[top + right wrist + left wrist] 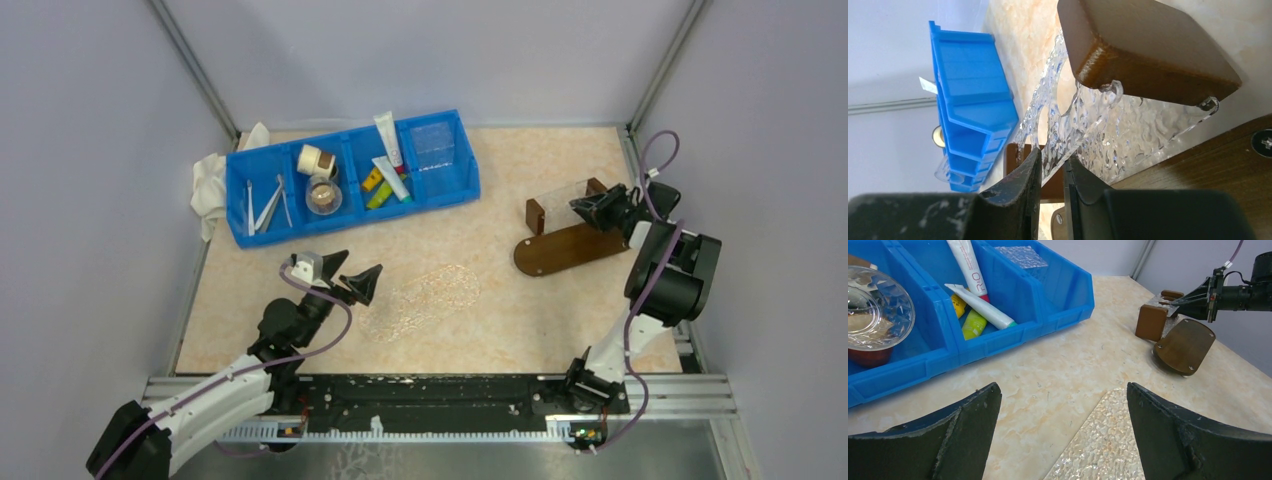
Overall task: Prepare toiletry sets of a toothbrush and toothpaste on the tray
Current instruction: Adjust the tray at the center of the board.
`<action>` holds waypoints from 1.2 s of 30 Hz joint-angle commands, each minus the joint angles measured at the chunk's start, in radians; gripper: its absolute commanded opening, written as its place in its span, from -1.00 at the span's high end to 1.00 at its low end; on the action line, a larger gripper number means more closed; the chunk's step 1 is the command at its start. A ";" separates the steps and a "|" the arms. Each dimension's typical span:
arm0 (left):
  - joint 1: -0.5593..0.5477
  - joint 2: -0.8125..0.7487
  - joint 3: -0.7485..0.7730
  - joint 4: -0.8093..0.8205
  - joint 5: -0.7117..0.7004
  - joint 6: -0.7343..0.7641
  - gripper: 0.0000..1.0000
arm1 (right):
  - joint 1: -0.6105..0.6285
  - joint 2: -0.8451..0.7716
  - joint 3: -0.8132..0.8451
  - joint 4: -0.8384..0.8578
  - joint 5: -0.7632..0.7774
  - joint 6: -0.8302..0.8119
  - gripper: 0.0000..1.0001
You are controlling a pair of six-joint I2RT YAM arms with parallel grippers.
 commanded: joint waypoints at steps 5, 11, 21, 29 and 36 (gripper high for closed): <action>0.002 0.002 -0.090 0.027 0.003 0.005 -0.99 | -0.005 0.060 -0.044 0.195 -0.031 0.102 0.77; 0.002 0.006 -0.089 0.028 0.005 0.005 -0.99 | -0.005 0.069 -0.101 0.324 -0.036 0.177 0.86; 0.002 -0.003 -0.092 0.026 0.005 0.005 -0.99 | -0.040 0.029 -0.184 0.460 -0.061 0.255 0.62; 0.002 -0.006 -0.093 0.026 0.006 0.007 -0.99 | -0.090 -0.055 -0.204 0.449 -0.128 0.259 0.16; 0.002 -0.043 -0.100 0.015 0.008 0.006 -0.99 | -0.115 -0.207 -0.197 0.333 -0.240 0.104 0.19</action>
